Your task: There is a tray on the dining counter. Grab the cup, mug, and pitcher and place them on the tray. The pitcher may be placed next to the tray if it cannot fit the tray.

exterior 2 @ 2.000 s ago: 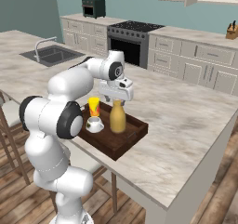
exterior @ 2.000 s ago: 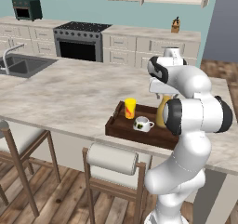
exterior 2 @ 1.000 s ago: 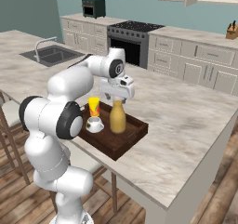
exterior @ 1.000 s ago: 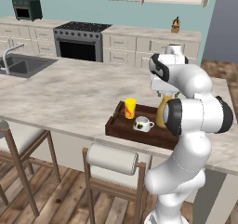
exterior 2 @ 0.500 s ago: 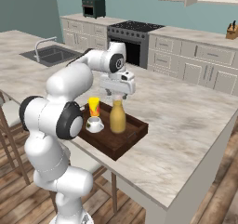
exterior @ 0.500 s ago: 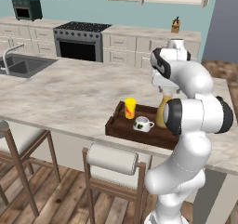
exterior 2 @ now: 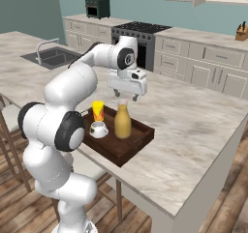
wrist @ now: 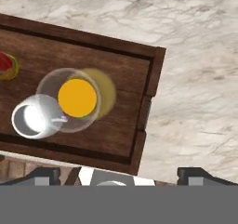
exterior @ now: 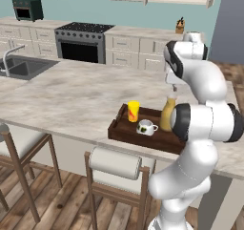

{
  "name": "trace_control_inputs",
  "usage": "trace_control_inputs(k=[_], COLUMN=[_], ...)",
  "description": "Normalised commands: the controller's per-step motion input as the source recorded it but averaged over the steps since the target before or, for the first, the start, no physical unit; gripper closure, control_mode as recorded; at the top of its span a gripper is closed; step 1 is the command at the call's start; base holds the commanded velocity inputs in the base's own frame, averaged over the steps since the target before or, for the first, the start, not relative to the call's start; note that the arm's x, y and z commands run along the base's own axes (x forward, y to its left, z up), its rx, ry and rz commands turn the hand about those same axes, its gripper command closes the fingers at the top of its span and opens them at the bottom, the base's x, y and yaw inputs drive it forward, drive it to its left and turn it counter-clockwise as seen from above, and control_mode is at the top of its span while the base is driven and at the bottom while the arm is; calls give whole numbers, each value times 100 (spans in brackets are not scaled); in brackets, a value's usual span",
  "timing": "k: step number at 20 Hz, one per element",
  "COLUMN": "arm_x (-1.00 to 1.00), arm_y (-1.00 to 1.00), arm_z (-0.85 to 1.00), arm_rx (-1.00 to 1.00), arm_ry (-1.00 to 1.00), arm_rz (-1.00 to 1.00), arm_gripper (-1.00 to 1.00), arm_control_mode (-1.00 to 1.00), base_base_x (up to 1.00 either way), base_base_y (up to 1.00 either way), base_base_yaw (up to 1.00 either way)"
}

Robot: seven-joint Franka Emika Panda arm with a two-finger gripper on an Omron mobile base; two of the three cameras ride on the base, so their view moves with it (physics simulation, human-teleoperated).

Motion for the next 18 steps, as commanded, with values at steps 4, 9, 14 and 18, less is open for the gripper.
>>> trace_control_inputs(k=[4, 9, 14, 18], arm_x=[-99, -87, -73, -50], arm_y=[-8, -1, 0, 0], arm_z=[0, 0, 0, 0], arm_rx=[0, 0, 0, 0], arm_ry=[0, 0, 0, 0], arm_rz=[0, 0, 0, 0], arm_gripper=[-100, -100, -100, -100], arm_control_mode=[-100, -100, -100, -100], base_base_x=[0, 0, 0, 0], base_base_y=[0, 0, 0, 0], base_base_yaw=[0, 0, 0, 0])
